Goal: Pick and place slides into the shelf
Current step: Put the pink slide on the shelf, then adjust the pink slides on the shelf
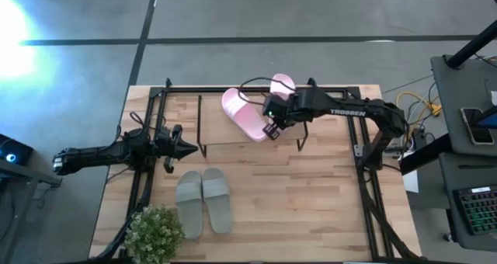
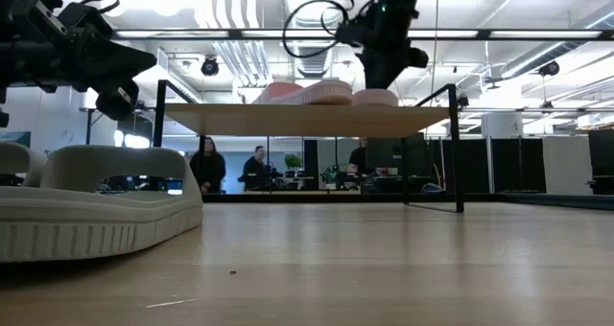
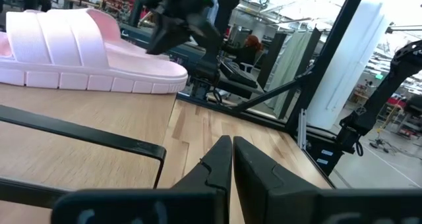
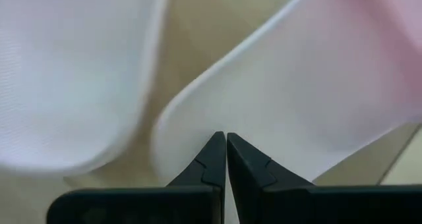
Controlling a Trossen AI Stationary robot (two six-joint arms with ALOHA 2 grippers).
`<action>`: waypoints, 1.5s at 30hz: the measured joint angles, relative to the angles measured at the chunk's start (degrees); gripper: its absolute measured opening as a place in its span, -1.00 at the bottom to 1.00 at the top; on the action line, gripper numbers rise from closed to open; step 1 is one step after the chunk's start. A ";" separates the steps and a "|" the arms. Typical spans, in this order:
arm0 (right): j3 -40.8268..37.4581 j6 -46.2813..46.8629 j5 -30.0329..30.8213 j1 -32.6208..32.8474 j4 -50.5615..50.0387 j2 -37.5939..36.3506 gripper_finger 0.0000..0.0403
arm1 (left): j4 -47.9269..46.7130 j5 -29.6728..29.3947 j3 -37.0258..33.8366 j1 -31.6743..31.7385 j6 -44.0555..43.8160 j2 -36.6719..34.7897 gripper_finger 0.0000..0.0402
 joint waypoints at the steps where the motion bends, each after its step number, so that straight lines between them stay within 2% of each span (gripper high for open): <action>1: 0.23 0.63 0.02 0.66 0.00 0.00 -0.96 | 0.00 0.00 0.00 -0.02 0.00 0.02 -1.00; 22: 0.44 9.34 0.37 10.40 -6.02 -0.09 -0.96 | 0.00 0.00 0.00 -0.01 0.00 -0.02 -1.00; 26: 0.40 11.36 2.78 11.03 -8.18 -0.36 -0.96 | 0.00 0.00 0.00 -0.02 0.00 0.02 -1.00; 30: 1.44 13.81 7.64 11.78 -8.09 -1.09 -0.96 | 0.00 0.00 0.00 -0.02 0.00 -0.03 -1.00; 34: 5.47 12.90 8.15 11.85 -7.71 -1.93 -0.96 | -0.01 0.01 0.00 -0.02 0.00 0.00 -1.00; 39: 9.24 10.32 7.15 10.35 -7.44 -1.95 -0.96 | 0.00 0.00 0.00 -0.01 0.00 -0.06 -1.00; 41: 9.29 9.38 4.53 8.60 -6.48 -1.92 -0.96 | 0.00 0.00 0.00 0.00 0.00 0.01 -1.00; 45: 7.82 7.46 -1.83 6.50 2.39 -1.84 -0.96 | 0.00 0.00 0.00 -0.02 0.00 -0.04 -1.00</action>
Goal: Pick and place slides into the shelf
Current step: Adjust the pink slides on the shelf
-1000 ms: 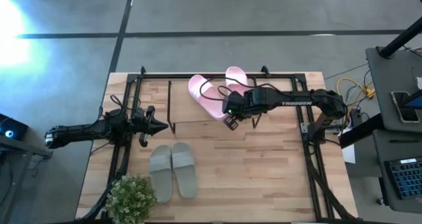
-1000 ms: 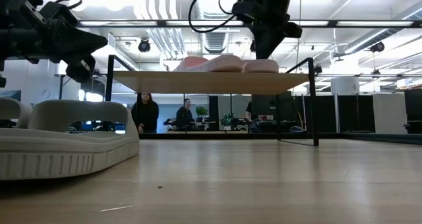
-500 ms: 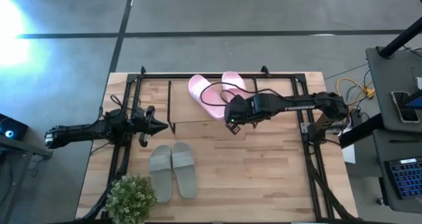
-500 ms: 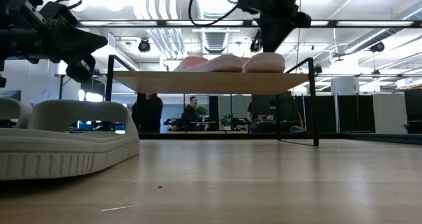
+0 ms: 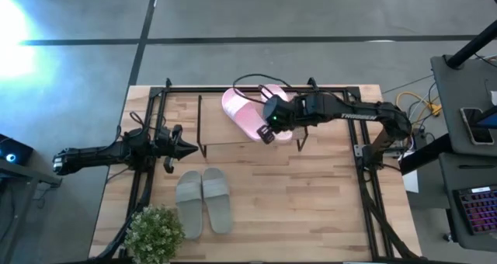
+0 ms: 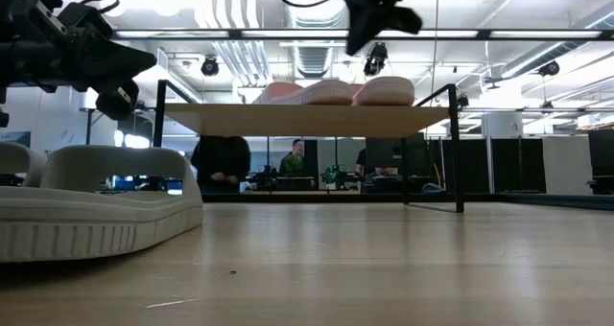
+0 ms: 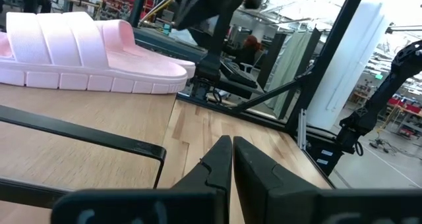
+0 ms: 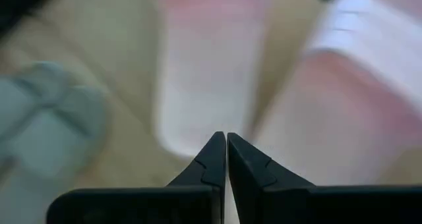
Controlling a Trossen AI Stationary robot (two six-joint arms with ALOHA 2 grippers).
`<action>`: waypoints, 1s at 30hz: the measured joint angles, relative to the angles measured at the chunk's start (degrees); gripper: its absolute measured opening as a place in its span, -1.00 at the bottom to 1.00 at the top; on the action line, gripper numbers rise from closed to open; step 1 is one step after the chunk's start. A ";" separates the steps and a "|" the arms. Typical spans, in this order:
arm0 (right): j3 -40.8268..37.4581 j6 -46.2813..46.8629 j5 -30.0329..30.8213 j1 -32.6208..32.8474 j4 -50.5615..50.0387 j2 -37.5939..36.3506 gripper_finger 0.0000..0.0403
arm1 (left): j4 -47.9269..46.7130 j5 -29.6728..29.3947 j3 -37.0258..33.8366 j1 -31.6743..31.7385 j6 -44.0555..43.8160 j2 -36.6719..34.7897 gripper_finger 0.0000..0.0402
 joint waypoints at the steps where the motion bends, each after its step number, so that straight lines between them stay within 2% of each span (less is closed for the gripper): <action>1: -0.23 -0.12 -1.56 -0.20 1.86 0.00 -0.96 | 0.00 0.00 0.00 0.02 0.00 0.00 -1.00; 4: -0.57 -0.39 -4.59 -1.18 6.21 0.85 -0.96 | 0.00 0.01 0.00 0.00 0.00 0.01 -1.00; 8: -0.58 -1.74 -5.72 -2.58 11.02 2.17 -0.96 | 0.00 0.00 0.00 0.02 0.00 -0.04 -1.00; 13: 0.51 -4.38 -8.63 -3.07 10.13 5.71 -0.96 | 0.00 0.00 0.00 0.02 0.00 0.06 -1.00; 17: 0.93 -5.61 -8.64 -3.08 8.05 8.14 -0.96 | 0.03 0.00 0.00 0.02 0.00 0.09 -1.00; 26: 1.03 -7.18 -6.69 -2.95 3.05 8.98 -0.96 | 0.00 0.00 0.00 0.00 0.00 0.02 -1.00; 30: 1.03 -7.21 -9.54 -2.38 3.09 8.90 -0.96 | 0.00 0.00 0.00 0.00 0.00 0.02 -1.00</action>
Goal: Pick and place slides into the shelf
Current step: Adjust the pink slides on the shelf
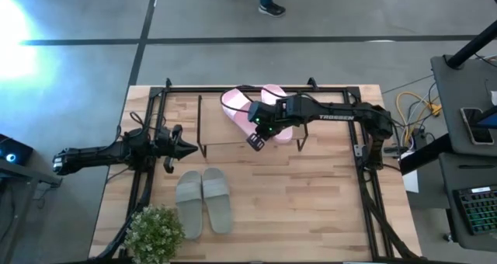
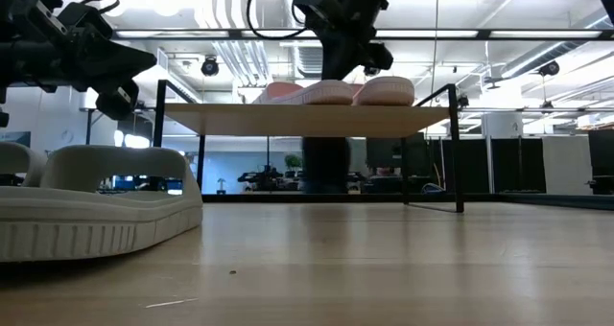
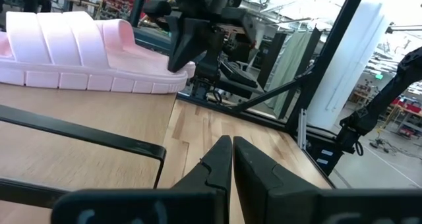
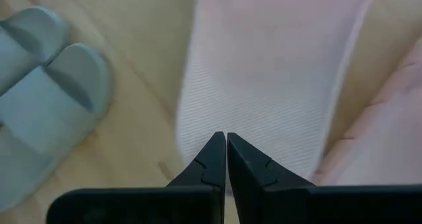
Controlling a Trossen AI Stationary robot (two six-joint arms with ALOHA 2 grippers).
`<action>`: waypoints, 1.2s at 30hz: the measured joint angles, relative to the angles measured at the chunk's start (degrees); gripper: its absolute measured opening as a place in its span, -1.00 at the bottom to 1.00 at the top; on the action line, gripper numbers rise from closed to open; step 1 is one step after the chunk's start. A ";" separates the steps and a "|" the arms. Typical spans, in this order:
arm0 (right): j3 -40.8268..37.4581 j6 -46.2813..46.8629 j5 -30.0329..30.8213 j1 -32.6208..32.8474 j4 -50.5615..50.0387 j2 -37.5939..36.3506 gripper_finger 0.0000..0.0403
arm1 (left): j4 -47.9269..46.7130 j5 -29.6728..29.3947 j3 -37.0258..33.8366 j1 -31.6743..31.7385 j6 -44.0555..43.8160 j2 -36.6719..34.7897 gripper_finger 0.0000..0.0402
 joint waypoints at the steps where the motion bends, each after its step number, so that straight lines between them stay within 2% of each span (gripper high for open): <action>1: 0.00 0.20 -0.31 0.22 0.10 0.00 -0.96 | 0.00 0.00 0.00 0.00 0.00 0.00 -1.00; 20: 0.23 1.24 -2.32 1.94 9.96 4.66 -0.96 | 0.01 0.02 0.00 0.01 0.00 0.04 -1.00; 28: -0.15 0.45 2.89 1.88 16.61 3.17 -0.96 | 0.00 0.00 0.00 0.01 0.00 0.00 -1.00; 32: 2.77 -1.33 3.68 1.62 15.53 1.94 -0.96 | -0.02 0.00 0.00 0.00 0.00 -0.05 -1.00; 36: 9.40 -6.02 7.96 1.72 7.51 1.92 -0.96 | -0.02 0.00 0.00 0.00 0.00 -0.02 -1.00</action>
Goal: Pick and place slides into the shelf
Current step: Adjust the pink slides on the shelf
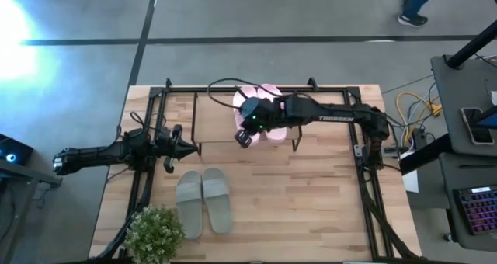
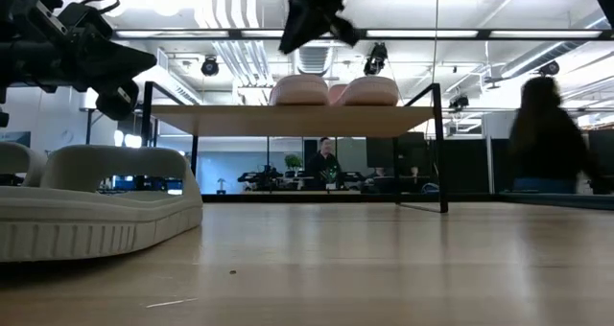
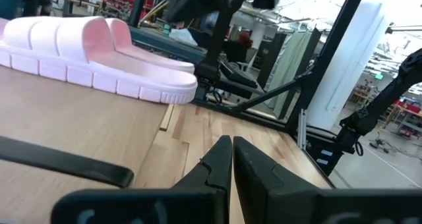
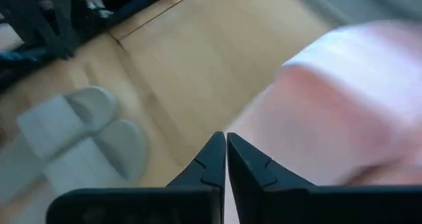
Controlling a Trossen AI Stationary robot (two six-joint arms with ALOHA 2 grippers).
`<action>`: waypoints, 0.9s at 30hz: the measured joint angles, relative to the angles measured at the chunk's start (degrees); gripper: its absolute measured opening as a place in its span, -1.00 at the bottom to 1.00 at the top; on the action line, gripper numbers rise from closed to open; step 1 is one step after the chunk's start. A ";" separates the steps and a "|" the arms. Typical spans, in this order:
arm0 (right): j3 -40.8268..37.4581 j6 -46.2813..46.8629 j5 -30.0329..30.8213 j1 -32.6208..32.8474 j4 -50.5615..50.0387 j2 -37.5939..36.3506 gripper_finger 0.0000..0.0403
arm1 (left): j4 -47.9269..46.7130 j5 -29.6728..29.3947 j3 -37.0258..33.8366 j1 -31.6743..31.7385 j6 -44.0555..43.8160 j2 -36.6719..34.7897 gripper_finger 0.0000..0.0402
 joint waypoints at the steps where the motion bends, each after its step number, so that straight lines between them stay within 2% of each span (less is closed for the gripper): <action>1: 2.10 -2.38 2.43 0.00 -3.10 0.00 -0.96 | 0.04 0.00 0.00 0.00 0.00 0.04 -1.00; 5: 9.02 -11.65 15.24 -0.90 -20.40 -0.17 -0.96 | 0.04 0.00 0.00 0.02 0.00 -0.02 -1.00; 7: 10.86 -13.87 19.04 -2.51 -29.25 -0.17 -0.96 | 0.00 0.00 0.00 0.01 0.00 0.02 -1.00; 9: 11.32 -14.65 18.15 -4.95 -35.19 -0.22 -0.96 | 0.02 0.00 0.00 0.02 0.00 0.03 -1.00; 12: 10.47 -17.76 13.07 -8.66 -38.90 -0.31 -0.96 | 0.02 0.00 0.00 0.00 0.00 0.04 -1.00; 19: 5.62 -32.96 7.20 -15.84 -37.26 -0.33 -0.96 | 0.00 0.00 0.00 0.01 0.00 0.04 -1.00; 23: 2.98 -43.42 7.06 -17.87 -35.06 -0.37 -0.96 | 0.00 0.00 0.00 0.01 0.00 0.03 -1.00; 27: 0.17 -49.61 6.40 -19.01 -29.51 -0.37 -0.96 | 0.00 0.00 0.00 0.02 0.00 0.02 -1.00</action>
